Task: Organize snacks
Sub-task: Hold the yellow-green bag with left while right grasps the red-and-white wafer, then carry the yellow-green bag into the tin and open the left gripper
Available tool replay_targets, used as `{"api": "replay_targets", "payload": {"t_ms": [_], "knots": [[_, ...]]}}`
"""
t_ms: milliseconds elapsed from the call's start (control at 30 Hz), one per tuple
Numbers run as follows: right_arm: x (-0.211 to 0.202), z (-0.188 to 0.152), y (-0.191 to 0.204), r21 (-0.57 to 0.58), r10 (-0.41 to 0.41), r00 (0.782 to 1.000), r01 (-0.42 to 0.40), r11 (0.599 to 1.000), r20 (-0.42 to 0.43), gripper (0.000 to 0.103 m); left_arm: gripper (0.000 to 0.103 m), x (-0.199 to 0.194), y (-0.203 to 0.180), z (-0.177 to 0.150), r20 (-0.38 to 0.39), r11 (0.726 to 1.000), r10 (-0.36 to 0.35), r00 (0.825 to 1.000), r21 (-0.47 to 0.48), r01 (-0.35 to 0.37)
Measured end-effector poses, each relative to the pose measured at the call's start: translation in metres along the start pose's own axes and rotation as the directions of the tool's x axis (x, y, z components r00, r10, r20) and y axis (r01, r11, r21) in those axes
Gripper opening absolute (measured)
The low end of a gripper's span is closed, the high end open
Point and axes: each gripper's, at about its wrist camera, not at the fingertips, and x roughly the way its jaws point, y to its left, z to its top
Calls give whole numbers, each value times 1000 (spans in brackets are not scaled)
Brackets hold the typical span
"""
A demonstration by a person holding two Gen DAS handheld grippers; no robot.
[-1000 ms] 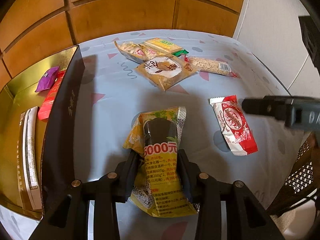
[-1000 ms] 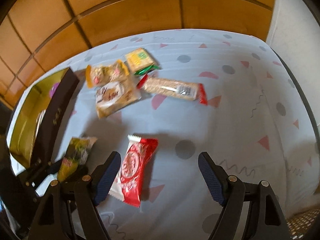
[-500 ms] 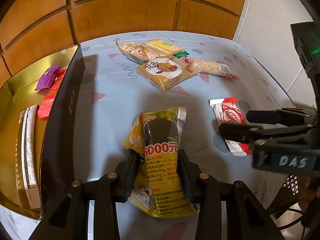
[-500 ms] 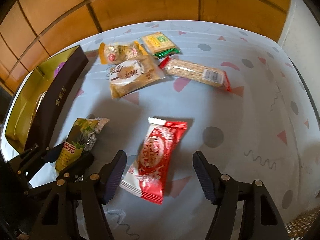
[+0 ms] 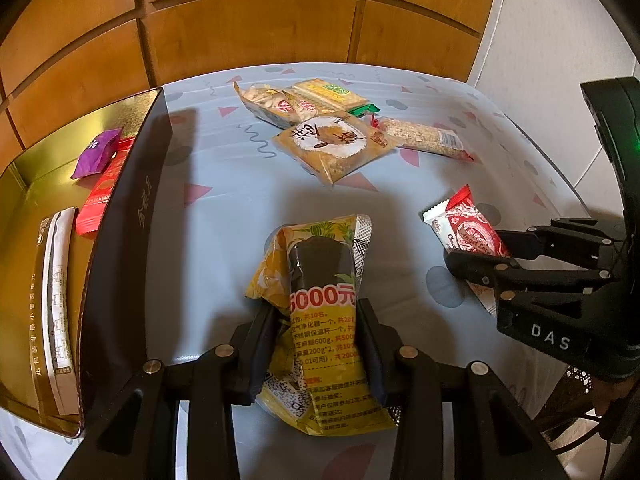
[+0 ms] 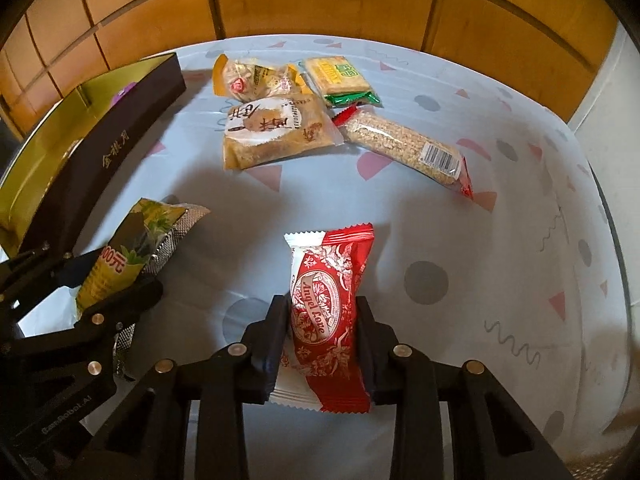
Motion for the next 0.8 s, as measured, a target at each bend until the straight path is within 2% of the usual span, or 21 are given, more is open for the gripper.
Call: {"api": "replay_targets", "payload": {"t_ms": [200,400,633,800], "knots": [[0,-3,3,-19,-13,1000,13,1000,23,33,37,0,-2,1,-7,1000,8,1000,18,-8],[-1,-4,3,-10,-6,1000,6,1000,27,33,35,-7,2,3,-25,1000,-16,1000,-12,16],[-1,-4,3,-9,-5,1000,6,1000,24,33,35,-47,0,10,56,997,-71,996,-5,72],[-1,-3,4,-14,-12,1000,12,1000,24,33,35,-77,19,25,113,992,-96,989,-68,104]]}}
